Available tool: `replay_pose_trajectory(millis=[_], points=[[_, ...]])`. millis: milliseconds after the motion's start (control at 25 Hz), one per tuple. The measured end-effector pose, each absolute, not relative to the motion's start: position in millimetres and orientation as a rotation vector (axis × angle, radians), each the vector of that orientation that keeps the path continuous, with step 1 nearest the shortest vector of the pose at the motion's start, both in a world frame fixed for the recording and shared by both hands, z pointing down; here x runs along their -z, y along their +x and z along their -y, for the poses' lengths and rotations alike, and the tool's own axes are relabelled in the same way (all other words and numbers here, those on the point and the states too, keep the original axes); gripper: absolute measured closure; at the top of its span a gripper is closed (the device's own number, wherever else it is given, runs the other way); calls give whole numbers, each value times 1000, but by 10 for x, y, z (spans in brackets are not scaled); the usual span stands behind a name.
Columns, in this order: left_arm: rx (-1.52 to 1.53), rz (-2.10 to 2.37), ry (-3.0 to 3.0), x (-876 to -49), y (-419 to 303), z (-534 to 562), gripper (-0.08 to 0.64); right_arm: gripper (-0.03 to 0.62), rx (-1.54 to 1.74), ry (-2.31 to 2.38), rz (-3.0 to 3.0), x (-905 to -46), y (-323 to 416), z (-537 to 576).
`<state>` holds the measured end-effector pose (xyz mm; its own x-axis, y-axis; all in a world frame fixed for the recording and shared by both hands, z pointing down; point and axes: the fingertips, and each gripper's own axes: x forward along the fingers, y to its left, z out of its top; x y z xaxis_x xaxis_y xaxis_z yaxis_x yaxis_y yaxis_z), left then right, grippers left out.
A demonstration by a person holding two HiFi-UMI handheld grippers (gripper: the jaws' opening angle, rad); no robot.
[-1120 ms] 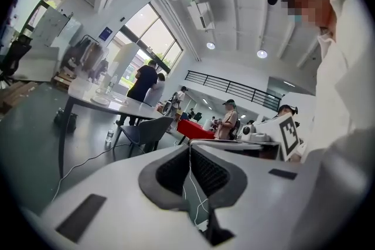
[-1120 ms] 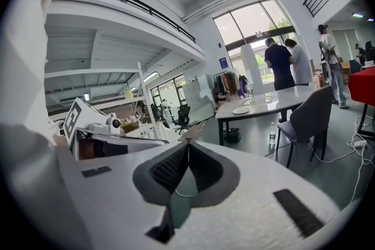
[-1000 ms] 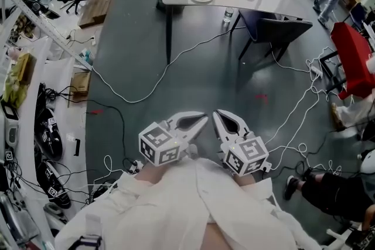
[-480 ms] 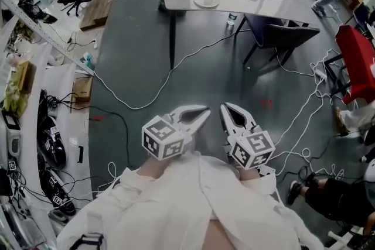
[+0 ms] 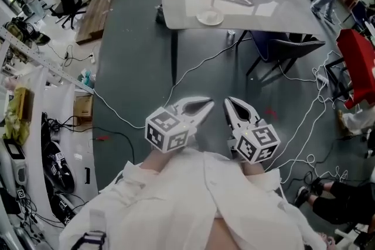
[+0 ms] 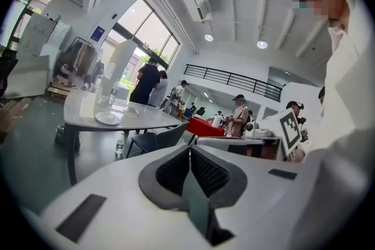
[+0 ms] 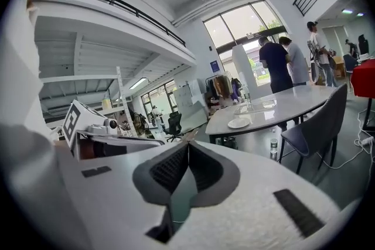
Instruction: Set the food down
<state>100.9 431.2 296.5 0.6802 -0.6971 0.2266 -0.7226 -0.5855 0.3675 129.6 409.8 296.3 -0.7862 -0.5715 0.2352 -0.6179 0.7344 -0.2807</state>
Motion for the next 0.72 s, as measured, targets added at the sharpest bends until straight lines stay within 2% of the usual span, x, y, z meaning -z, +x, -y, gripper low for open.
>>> replay_pose_trajectory(millis=[720], points=[[-49,972,2424,-3201,435,-3573,538,589,-604,1006,2727,-3204,668,-3315]])
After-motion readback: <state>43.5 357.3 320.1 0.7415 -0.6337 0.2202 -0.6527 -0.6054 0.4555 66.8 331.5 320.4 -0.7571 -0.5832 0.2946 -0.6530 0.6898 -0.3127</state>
